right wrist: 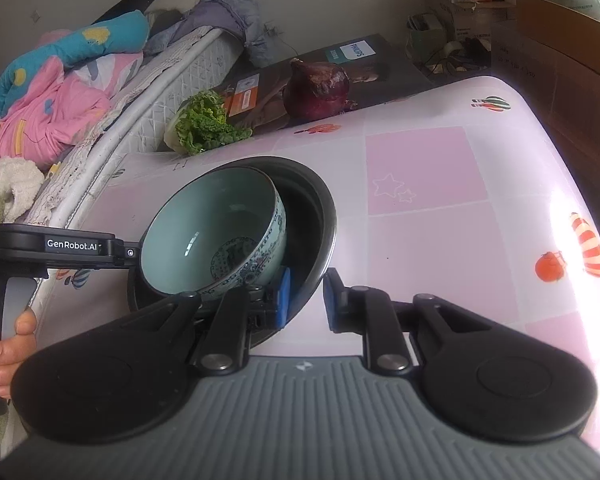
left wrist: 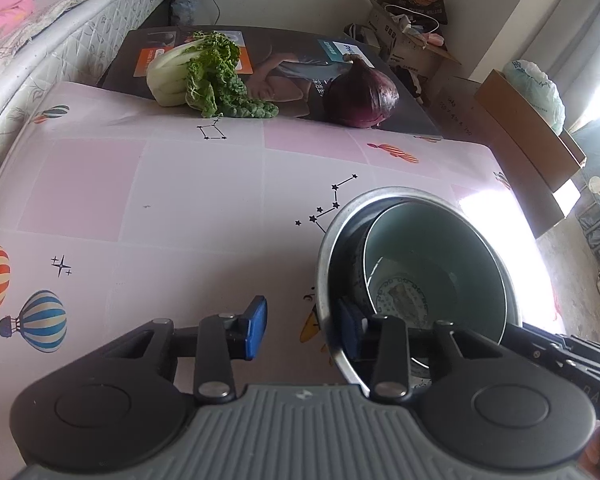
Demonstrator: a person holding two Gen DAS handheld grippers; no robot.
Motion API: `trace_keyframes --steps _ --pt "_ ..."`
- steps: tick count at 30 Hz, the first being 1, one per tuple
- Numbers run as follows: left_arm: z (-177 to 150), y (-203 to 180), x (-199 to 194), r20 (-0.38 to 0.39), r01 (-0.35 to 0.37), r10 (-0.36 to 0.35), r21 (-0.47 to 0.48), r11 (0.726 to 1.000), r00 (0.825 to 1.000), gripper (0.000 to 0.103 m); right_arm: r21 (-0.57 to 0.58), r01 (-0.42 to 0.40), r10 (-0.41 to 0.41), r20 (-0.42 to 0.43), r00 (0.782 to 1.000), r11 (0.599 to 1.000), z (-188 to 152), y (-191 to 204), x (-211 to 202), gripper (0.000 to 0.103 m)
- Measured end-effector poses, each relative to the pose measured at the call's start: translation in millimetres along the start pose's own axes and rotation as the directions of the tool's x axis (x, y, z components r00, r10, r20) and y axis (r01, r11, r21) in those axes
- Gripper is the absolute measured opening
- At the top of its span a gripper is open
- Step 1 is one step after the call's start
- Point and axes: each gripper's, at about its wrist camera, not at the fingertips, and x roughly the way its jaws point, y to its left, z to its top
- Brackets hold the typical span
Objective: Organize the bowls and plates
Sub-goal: 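Lift the steel bowl with the green bowl and carry it over the plate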
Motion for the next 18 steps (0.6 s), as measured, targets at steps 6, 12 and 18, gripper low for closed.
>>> trace_keyframes --steps 6,12,18 --pt "3 2 11 -0.034 0.048 -0.049 -0.041 0.998 0.998 0.03 0.016 -0.005 0.005 0.002 1.0 1.0 4 -5 3 0.017" --pt "6 -1 16 -0.037 0.057 -0.059 -0.046 0.997 0.998 0.018 0.049 -0.015 0.016 -0.009 1.0 0.999 5 -10 16 0.016" --pt "7 -1 20 -0.043 0.052 -0.054 -0.034 0.998 0.998 0.014 0.057 -0.016 0.016 -0.006 1.0 0.998 5 -9 22 0.015"
